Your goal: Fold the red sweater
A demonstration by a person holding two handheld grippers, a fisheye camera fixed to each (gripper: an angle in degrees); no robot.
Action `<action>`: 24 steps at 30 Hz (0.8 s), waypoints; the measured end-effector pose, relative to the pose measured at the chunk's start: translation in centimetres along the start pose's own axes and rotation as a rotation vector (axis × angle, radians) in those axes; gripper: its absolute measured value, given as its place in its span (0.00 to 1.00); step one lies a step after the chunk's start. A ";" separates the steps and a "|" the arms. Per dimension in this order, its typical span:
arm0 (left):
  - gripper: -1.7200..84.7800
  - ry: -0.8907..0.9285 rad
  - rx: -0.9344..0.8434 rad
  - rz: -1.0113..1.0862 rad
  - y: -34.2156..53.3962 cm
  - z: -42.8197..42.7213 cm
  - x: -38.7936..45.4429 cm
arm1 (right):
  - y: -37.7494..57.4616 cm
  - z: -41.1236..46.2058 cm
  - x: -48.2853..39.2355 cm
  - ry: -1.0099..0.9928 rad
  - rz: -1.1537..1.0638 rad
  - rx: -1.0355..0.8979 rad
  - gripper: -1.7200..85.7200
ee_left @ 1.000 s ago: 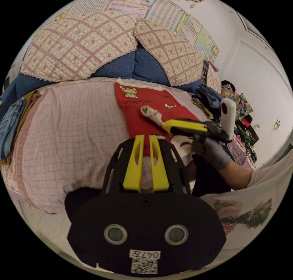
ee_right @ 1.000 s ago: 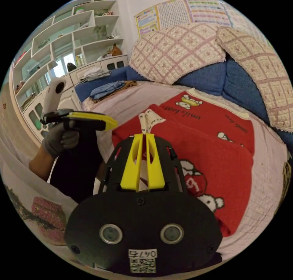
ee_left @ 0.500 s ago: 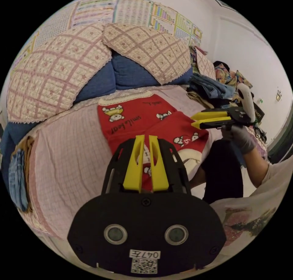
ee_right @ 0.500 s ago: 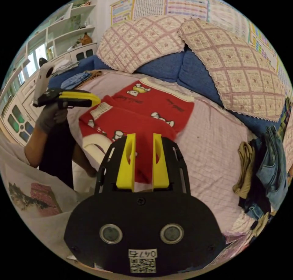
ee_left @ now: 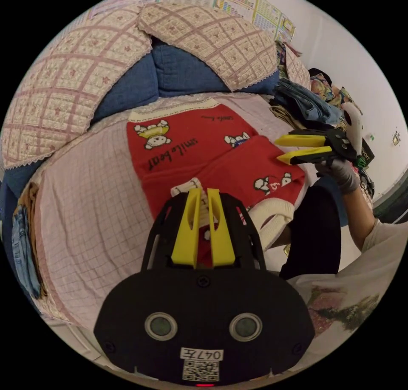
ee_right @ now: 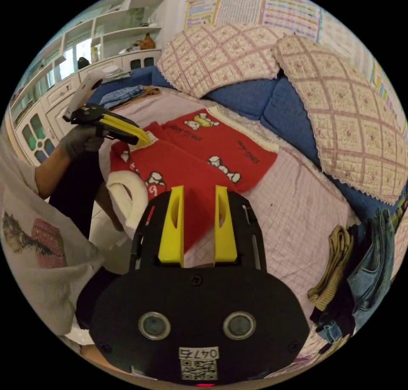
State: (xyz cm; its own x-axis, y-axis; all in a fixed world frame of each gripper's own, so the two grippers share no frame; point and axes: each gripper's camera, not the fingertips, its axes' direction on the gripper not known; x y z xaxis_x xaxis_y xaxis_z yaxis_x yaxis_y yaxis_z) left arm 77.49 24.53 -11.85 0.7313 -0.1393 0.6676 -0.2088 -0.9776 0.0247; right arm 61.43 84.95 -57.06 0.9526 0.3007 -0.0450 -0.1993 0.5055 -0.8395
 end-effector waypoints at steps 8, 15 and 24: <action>0.05 0.091 0.033 -0.007 1.3 0.6 -4.4 | 0.2 0.6 -0.1 -0.006 -0.122 -0.117 0.09; 0.08 0.139 0.186 -0.149 -3.3 -4.3 -15.4 | -2.9 -3.6 9.2 -0.098 0.169 0.100 0.08; 0.11 0.130 0.009 -0.343 -13.6 6.6 -29.9 | -7.0 3.0 23.0 -0.187 0.472 0.017 0.08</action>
State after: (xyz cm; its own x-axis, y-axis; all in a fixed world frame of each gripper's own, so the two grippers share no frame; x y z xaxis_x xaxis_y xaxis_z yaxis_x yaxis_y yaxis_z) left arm 62.74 41.00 -37.08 0.6688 0.2174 0.7109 0.0401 -0.9654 0.2575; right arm 84.04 90.70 -50.59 0.7010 0.6383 -0.3180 -0.6031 0.2927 -0.7420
